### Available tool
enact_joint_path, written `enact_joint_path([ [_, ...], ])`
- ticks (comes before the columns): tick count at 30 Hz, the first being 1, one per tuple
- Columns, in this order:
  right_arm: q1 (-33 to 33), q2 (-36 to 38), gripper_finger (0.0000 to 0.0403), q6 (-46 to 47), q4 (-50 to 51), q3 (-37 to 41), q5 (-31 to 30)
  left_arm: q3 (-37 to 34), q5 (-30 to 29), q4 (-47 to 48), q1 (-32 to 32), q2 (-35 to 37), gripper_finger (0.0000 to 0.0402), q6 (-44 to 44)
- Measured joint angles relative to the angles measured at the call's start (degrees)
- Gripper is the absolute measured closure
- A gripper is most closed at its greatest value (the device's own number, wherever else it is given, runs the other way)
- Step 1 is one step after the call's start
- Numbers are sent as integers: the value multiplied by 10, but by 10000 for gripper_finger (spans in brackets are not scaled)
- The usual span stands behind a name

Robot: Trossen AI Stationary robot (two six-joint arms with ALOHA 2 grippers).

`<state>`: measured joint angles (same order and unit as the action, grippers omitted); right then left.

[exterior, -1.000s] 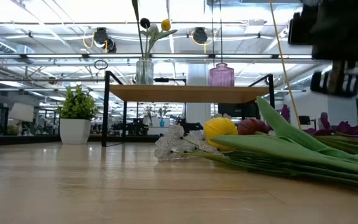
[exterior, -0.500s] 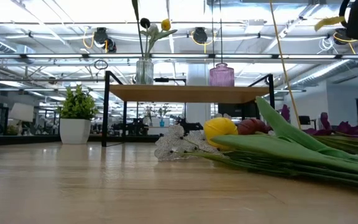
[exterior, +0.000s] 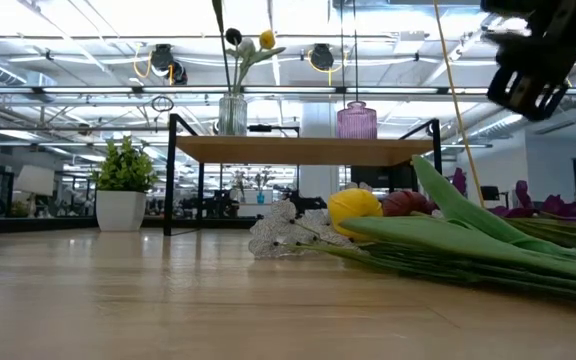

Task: Pick and place flowers into a vace then onto a shelf
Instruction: Put the yellow tulip into the purple vase

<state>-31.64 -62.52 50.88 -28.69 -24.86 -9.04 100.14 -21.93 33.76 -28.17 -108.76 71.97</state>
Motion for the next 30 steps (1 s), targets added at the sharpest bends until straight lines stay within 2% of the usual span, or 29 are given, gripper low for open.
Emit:
enact_joint_path([
  [4, 20, 0, 205, 17, 6, 0, 0, 0, 4, 30, 10, -56, 170, 66],
  [9, 25, 1, 206, 18, -5, 0, 1, 0, 60, 23, 29, -130, 170, 129],
  [12, 24, 1, 209, 20, -3, 0, 2, 0, 73, 26, 41, -158, 170, 163],
  [16, 23, 1, 210, 20, -3, 0, 5, 0, 72, 21, 58, -174, 170, 203],
  [23, 23, 1, 210, 20, -2, 0, 19, 0, 73, 29, 96, -176, 170, 181],
  [28, 23, 2, 213, 20, -2, 0, 34, 0, 165, 34, 119, -176, 170, 181],
  [30, 23, 2, 213, 20, -3, 0, 36, 0, 174, 41, 118, -176, 170, 180],
])
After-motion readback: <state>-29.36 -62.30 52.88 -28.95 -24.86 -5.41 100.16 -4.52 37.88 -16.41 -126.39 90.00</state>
